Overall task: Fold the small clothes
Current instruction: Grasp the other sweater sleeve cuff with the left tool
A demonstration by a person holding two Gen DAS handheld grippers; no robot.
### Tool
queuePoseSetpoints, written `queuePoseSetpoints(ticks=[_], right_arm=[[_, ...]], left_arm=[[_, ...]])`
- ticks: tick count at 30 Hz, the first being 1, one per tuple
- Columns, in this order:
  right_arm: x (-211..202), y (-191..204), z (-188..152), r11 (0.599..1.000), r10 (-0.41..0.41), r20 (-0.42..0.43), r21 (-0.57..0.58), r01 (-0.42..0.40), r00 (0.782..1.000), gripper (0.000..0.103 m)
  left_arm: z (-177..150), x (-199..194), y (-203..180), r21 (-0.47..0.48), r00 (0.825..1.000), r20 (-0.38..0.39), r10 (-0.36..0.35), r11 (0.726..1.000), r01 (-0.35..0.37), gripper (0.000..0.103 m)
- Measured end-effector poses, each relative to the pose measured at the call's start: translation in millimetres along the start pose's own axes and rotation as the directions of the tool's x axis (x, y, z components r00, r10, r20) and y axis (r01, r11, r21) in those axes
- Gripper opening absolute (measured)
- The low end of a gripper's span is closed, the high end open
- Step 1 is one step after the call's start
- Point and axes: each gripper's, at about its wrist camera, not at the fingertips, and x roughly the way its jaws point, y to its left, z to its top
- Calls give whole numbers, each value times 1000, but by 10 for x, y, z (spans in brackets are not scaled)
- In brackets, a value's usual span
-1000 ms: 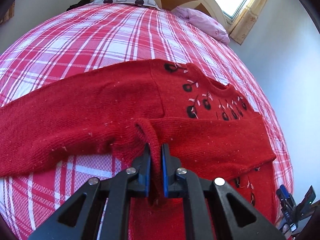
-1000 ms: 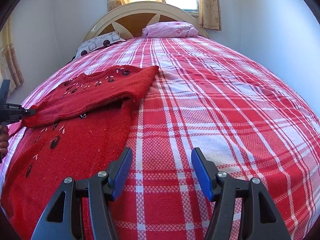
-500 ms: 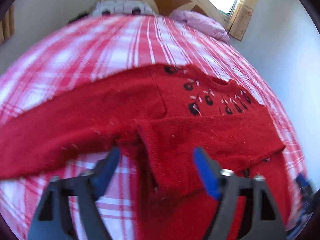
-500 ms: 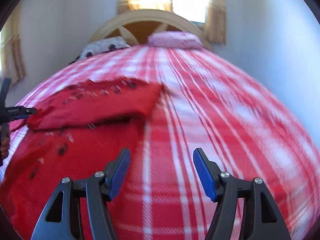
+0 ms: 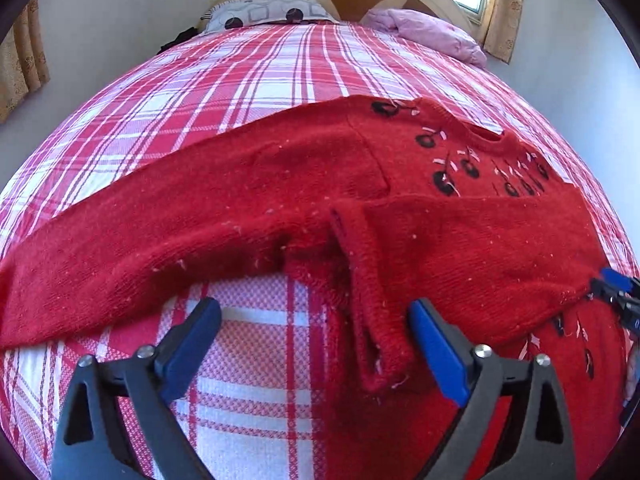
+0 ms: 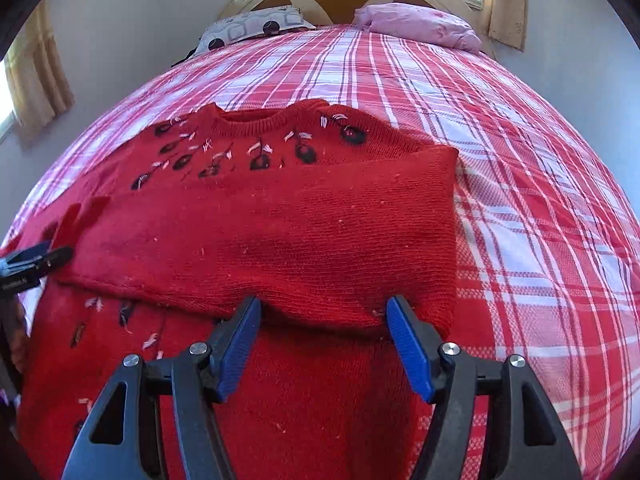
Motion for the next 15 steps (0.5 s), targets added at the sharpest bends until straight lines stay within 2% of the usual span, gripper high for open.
queuePoseSetpoints(ticks=[4,6,10,13,15], right_arm=[[-266,108,-45,998,-60,7,-14,60,998,66],[-469,286,-109,998,-49,31,-41,51,998,66],[-636,793,-257,989,68,59,-133,-60,996,66],[-603,1201,-384,971,119,45,-215,-106,992,66],[-564,1399,-444,959,124,49,-264,-107,991,66]], left_arm=[[-40,-119,95,-52,998,21,-67,996,68,98],[-89,-241,203,-94,995,42,-90,991,93,98],[-212,-498,503,-113,994,108,-25,993,37,98],[-267,-607,779,-145,992,120,27,989,-10,98],[-286,-644,968,-169,991,117,67,984,-46,98]])
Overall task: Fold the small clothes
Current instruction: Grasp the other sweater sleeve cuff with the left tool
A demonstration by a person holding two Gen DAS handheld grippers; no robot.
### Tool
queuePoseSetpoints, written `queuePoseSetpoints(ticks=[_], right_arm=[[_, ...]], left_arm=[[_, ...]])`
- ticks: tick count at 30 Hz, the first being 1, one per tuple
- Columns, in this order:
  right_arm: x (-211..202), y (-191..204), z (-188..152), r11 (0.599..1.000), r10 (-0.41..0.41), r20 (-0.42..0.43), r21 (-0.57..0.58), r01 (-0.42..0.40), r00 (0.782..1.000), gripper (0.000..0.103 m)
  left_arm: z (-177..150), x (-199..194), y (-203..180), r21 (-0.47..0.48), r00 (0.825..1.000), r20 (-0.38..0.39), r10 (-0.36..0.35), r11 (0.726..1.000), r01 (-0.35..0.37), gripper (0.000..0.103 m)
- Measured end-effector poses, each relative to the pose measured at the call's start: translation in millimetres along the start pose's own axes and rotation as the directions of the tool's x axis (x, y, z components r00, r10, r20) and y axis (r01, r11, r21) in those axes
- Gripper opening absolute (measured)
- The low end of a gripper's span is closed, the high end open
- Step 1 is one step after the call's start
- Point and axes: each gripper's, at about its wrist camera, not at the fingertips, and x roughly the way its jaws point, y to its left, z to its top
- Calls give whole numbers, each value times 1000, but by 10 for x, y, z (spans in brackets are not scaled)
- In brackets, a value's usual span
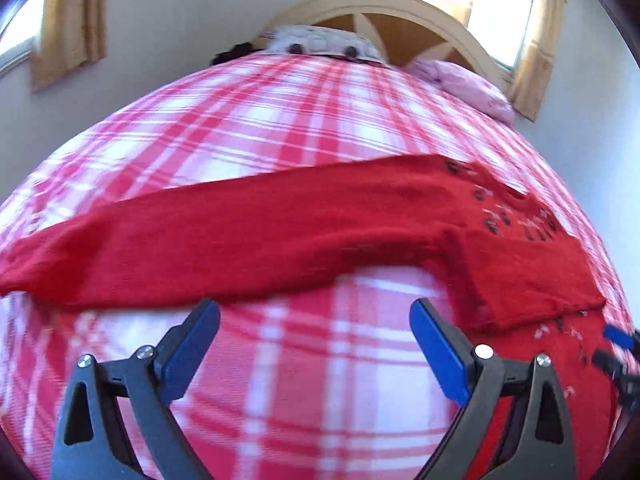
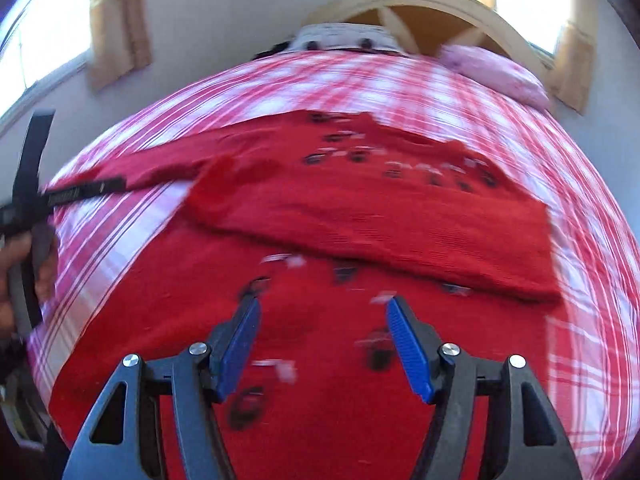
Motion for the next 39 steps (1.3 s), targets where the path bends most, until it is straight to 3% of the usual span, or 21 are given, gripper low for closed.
queuePoseSetpoints(ticks=[5,11,13,19,21,28,31,34,35,36,39], right_arm=[[88,328,-133,996,-13,19,-87,15,1000,66],[190,440,-281,993,-26,-1,-114,26,1000,66],[204,433,-295,994,-24,-2,-103,24,1000,68],[221,458,-317,994,-54,-3,-93,53,999,77],[212,464,-324,994,-62,1,-96,61,998,78],[179,538,-345,985,-113,23,-131,115,993,79],[178,546,-339,983,-121,27,-135,123,992,79],[174,544,-342,983,-120,28,-135,123,992,79],[174,544,-342,983,-121,28,-136,124,992,79],[174,544,-343,983,-121,28,-136,124,992,79],[170,546,-343,982,-125,30,-139,128,992,79]], left_arm=[[3,-144,581,-77,990,21,137,988,-135,98],[-6,-455,1416,-217,951,61,302,934,-283,98],[-18,-494,1643,-271,944,49,327,914,-303,98],[-119,-410,1951,-422,974,-1,227,883,-207,95],[-147,-335,1959,-469,984,-9,180,868,-163,87],[-108,-300,2037,-551,992,19,122,830,-91,80],[-78,-253,2065,-554,993,6,122,827,-98,69],[-38,-215,2099,-541,992,3,130,834,-107,47],[-29,-204,2116,-540,993,6,118,836,-96,26],[-19,-189,2127,-538,995,7,100,839,-81,12],[1,-218,2112,-535,995,24,95,842,-68,12]])
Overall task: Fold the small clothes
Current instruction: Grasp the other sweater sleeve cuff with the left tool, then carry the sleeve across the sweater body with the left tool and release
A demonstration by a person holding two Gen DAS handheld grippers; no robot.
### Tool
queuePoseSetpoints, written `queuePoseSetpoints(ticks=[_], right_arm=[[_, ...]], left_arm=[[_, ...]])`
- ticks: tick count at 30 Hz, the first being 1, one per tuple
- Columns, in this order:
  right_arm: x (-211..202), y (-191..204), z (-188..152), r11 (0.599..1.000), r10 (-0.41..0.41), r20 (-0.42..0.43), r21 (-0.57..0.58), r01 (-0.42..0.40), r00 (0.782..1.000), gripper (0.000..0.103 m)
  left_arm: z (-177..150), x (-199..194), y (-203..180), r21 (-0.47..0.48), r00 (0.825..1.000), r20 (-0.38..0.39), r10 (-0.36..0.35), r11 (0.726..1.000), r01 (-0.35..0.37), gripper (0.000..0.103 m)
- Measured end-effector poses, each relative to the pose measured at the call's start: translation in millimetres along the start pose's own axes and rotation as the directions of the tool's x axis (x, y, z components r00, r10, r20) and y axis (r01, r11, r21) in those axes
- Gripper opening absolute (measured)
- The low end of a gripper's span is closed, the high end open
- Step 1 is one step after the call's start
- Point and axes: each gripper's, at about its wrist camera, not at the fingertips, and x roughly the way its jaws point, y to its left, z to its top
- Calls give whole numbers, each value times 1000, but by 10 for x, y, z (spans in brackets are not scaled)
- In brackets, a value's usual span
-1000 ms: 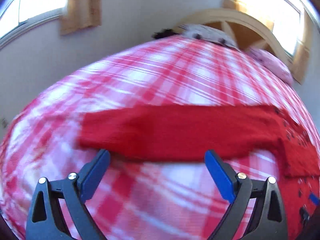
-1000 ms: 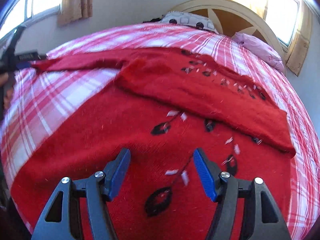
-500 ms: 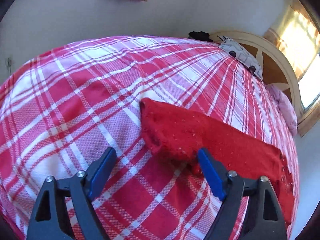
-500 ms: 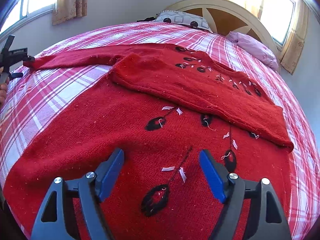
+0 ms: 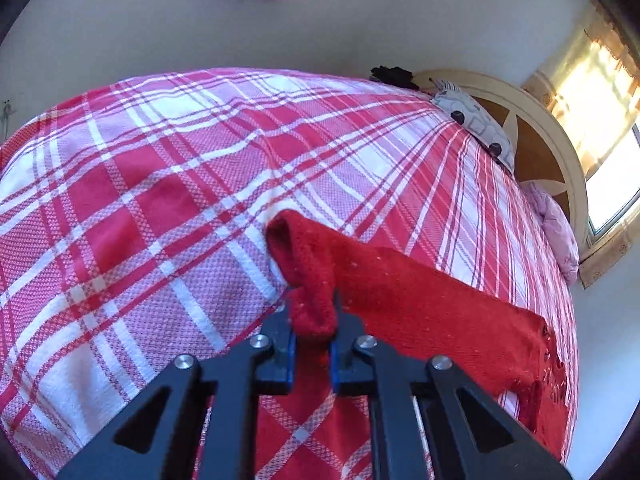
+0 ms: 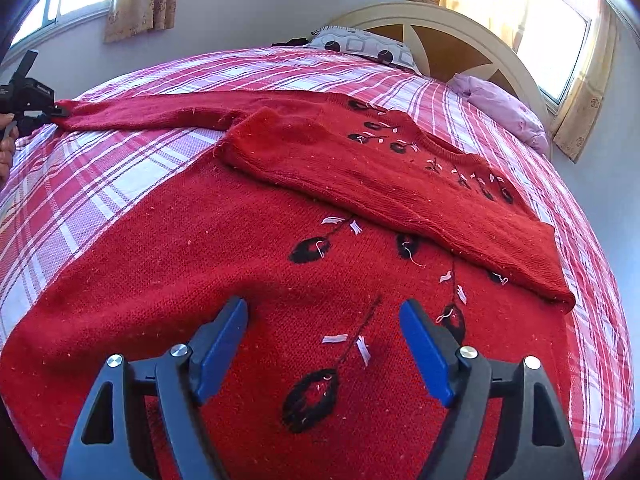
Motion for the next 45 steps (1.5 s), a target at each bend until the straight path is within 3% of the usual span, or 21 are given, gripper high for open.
queuePoseSetpoints(ticks=[8,18,25,32,39,45], right_arm=[[-6,2,0,1000,-2,1,0,2,1000,80],[-15,-17,-1,1000,3,2,7,-3,1000,80],[-23,-17,7,1000,4,6,17,-4,1000,80],[-14,-47,3,999,20,7,40,-20,1000,80],[4,-88,2,997,45,8,67,-46,999,80],[15,-131,-7,993,63,9,95,-64,998,80]], left_arm=[[45,-201,-441,109,996,69,-52,993,45,11],[-51,-398,-1417,237,971,51,-233,947,215,11],[-202,-573,-2225,330,929,11,-369,879,345,11],[-457,-615,-2961,399,896,-47,-442,814,423,11],[-835,-477,-3502,483,878,-141,-458,742,465,11],[-1229,-177,-3890,530,862,-277,-424,681,506,10]])
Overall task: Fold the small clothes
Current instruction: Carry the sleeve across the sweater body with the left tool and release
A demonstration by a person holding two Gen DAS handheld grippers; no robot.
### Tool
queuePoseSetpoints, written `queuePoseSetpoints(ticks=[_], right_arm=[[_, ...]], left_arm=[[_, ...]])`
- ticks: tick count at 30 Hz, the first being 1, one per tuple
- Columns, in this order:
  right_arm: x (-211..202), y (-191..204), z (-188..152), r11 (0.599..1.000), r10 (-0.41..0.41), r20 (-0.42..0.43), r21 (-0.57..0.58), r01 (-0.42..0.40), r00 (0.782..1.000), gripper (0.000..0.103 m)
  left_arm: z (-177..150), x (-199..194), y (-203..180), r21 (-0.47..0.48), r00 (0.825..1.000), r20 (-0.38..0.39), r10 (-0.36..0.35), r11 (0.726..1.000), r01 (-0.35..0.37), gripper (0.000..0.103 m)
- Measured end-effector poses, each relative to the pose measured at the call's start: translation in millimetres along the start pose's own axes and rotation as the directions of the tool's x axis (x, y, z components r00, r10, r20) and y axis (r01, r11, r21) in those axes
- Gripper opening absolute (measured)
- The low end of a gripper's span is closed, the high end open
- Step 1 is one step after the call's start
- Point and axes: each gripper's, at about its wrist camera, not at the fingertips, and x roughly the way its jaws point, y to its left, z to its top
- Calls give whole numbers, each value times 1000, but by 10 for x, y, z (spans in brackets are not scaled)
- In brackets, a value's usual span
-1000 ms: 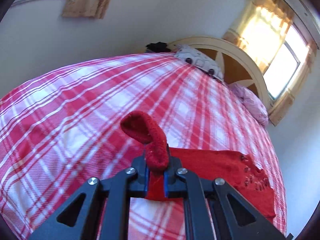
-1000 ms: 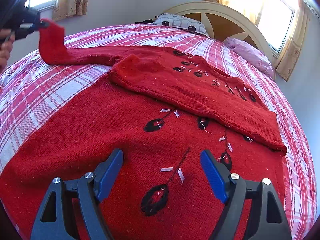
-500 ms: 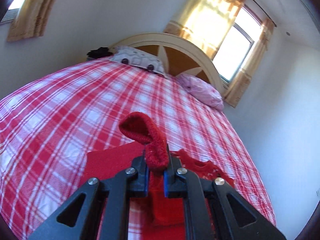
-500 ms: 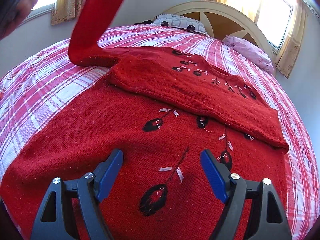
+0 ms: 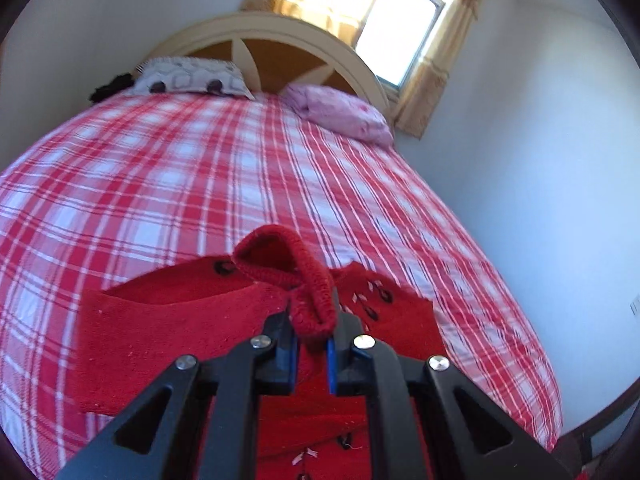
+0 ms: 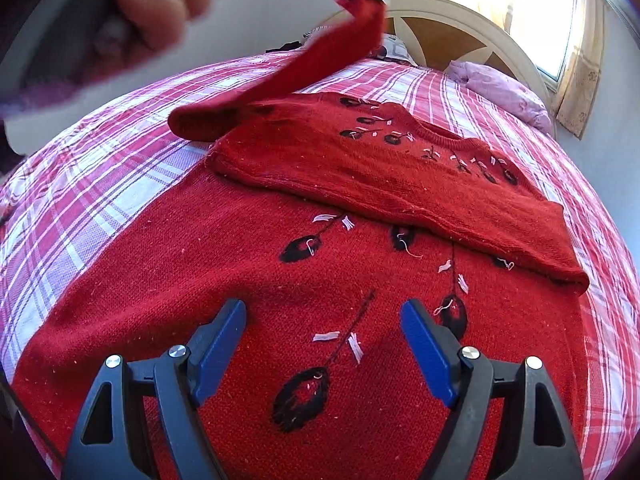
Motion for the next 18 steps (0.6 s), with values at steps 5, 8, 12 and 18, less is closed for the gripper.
queuePoseSetpoints(ticks=[5,8,12,18], right_arm=[[3,-22,-1,1000,4,-1,10,-4,1000,80],[8,-35,0,1000,6,-1,14,-6,1000,80],[13,-53,-2,1000,8,-1,25,-8,1000,80],[25,-39,0,1000,2,-3,21,-2,1000,80]], left_arm=[[-172,447,-179,59,993,-120,-10,998,17,11],[-273,647,-249,123,981,-190,33,992,-9,16],[-325,513,-182,153,981,-187,58,988,-30,62],[-556,-151,214,196,984,-10,181,965,-175,94]])
